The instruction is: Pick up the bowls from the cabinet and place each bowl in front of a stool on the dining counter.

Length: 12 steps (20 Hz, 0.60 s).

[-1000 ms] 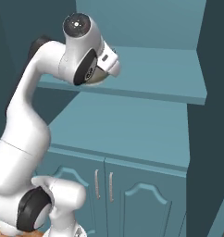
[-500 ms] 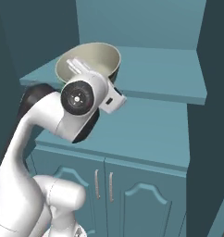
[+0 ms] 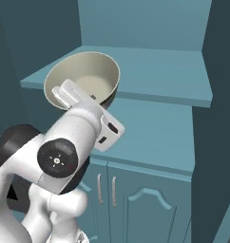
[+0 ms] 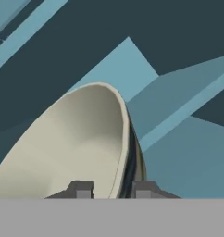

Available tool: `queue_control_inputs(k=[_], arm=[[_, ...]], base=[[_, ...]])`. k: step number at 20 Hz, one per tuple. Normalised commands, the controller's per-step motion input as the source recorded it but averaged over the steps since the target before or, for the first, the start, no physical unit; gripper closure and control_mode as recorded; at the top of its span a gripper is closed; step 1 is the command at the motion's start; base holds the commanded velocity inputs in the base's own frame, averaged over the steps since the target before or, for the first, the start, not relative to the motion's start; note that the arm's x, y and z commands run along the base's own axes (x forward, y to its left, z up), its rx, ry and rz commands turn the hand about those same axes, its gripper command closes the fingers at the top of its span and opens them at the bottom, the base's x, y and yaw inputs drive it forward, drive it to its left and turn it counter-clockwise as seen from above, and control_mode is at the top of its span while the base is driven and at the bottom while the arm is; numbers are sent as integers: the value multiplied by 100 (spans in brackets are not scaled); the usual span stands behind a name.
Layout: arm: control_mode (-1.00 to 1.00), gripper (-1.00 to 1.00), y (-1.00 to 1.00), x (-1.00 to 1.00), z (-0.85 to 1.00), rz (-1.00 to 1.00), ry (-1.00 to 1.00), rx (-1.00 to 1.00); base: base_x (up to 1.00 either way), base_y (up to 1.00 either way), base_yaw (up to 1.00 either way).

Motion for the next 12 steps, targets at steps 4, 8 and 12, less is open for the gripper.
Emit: queue_control_inputs(k=[4,8,12], arm=[[-100,100,0,-64,3,0,0,0],[100,100,0,-8,1,0,0,0],[100,100,0,0,0,0,0,0]], base=[[0,0,0],[-15,-1,0],[-24,0,0]])
